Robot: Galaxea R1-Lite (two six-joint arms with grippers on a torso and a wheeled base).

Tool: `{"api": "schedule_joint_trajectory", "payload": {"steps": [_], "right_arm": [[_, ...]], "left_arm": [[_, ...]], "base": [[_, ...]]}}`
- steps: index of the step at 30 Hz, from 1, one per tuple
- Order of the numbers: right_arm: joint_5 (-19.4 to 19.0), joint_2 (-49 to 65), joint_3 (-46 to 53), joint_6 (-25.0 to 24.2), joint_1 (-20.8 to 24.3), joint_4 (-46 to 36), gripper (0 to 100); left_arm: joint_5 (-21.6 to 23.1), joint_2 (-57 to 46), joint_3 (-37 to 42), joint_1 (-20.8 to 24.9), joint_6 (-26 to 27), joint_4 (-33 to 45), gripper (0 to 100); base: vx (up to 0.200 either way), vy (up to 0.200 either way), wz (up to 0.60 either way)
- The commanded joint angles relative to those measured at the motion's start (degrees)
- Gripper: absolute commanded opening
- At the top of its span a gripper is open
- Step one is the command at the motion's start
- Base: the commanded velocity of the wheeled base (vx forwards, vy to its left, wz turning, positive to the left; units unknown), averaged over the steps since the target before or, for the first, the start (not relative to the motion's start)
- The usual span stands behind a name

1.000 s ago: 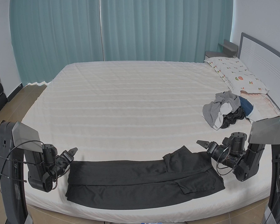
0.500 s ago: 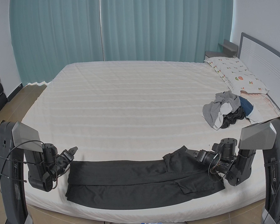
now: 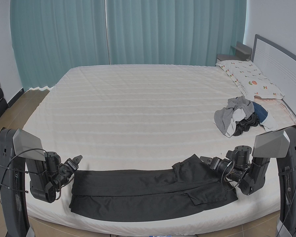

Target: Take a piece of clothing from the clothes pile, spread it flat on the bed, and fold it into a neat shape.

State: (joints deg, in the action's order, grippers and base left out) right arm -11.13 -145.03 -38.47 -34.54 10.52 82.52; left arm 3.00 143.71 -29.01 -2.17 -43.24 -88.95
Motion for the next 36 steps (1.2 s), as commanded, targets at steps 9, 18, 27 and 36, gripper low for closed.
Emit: {"api": "schedule_joint_trajectory", "payload": {"steps": [9, 18, 27, 36], "right_arm": [[-0.3, -1.4, 0.0, 0.2, 0.3, -0.7, 100], [0.0, -1.1, 0.6, 0.3, 0.3, -0.8, 0], [-1.2, 4.2, 7.1, 1.5, -1.3, -0.6, 0], [-4.2, 5.4, 12.8, 5.0, -2.3, 0.1, 0]], "left_arm": [[0.0, 0.0, 0.0, 0.0, 0.0, -0.5, 100], [0.0, 0.0, 0.0, 0.0, 0.0, -0.5, 100], [0.0, 0.0, 0.0, 0.0, 0.1, -0.5, 100], [0.0, 0.0, 0.0, -0.1, 0.1, -0.5, 100]], "base": [[0.000, 0.000, 0.00], [0.000, 0.000, 0.00], [0.000, 0.000, 0.00], [0.000, 0.000, 0.00]]}}
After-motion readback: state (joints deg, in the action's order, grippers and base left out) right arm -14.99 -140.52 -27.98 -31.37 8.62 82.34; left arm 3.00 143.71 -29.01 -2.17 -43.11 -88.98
